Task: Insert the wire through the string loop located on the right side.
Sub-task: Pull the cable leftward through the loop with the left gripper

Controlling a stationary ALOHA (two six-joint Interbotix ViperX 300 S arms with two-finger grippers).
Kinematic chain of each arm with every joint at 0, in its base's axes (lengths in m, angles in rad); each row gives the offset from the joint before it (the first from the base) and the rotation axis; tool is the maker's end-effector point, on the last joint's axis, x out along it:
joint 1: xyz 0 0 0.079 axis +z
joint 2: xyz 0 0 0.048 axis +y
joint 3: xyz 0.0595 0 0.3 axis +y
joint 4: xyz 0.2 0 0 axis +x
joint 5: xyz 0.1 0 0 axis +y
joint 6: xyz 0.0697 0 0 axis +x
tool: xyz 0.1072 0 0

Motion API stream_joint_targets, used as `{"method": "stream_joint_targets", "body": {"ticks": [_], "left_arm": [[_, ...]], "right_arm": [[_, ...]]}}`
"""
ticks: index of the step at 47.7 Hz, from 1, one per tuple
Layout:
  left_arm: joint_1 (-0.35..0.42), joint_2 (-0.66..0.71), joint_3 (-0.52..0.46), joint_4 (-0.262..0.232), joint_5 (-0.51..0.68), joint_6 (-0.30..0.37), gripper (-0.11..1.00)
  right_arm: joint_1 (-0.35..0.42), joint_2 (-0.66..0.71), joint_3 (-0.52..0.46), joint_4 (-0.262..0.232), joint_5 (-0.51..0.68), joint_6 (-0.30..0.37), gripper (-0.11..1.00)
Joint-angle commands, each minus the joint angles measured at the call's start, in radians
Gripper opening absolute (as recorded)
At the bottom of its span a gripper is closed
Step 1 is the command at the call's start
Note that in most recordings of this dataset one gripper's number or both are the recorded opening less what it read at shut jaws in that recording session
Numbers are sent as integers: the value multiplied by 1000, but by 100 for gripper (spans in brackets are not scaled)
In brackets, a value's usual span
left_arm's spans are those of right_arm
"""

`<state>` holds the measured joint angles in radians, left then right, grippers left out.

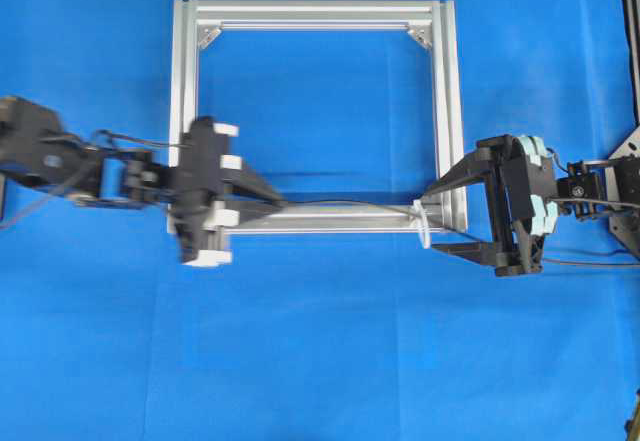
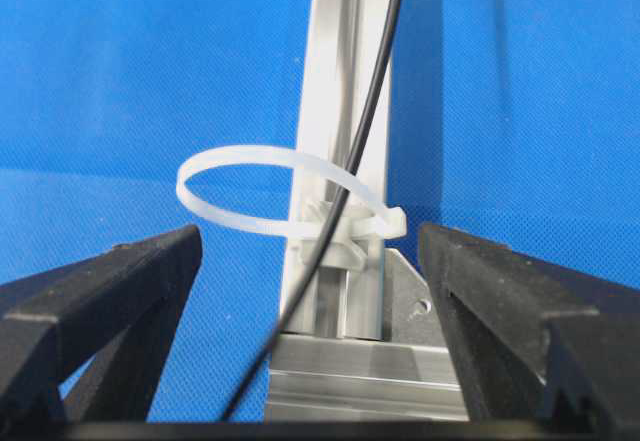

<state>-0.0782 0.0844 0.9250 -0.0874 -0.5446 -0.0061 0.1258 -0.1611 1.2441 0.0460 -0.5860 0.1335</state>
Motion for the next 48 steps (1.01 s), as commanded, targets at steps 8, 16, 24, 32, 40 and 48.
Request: {"method": "stream_joint_targets", "body": {"ticks": [8, 16, 24, 32, 40, 48], "left_arm": [[-5, -153, 181, 3, -26, -20, 8], [-18, -227, 272, 3, -26, -38, 8], [-23, -287, 356, 3, -21, -40, 8], [-32, -324, 402, 3, -21, -38, 8], [-35, -322, 402, 3, -9, -21, 8], [-35, -327, 407, 3, -12, -20, 8]], "right_arm": [[3, -17, -9, 0, -3, -2, 96], [3, -17, -6, 0, -3, -3, 96], [3, -15, -9, 0, -5, -5, 96], [3, -17, -11, 0, -3, -5, 96], [3, -15, -11, 0, -3, -6, 96], [3, -15, -11, 0, -3, -8, 96]]}}
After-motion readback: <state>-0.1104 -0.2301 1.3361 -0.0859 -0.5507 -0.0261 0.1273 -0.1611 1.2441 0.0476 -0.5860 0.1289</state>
